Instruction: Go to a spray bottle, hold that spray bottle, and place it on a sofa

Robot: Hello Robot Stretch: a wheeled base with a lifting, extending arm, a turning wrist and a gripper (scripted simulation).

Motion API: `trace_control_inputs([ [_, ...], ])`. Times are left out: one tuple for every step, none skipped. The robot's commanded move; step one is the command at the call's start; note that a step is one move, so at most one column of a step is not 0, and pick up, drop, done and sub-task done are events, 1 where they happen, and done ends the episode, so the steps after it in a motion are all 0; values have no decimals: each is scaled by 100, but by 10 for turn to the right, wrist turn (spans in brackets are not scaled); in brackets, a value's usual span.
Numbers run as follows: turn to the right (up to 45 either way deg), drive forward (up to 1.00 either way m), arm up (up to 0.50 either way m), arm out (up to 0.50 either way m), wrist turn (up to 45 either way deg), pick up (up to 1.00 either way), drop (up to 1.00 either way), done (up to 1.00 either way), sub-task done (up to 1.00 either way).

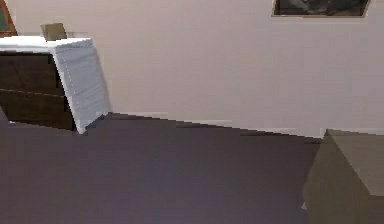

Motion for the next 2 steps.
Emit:
trace_control_inputs([
  [0,15,0,0,0,0,0,0,0],
  [-330,0,0,0,0,0,0,0,0],
])
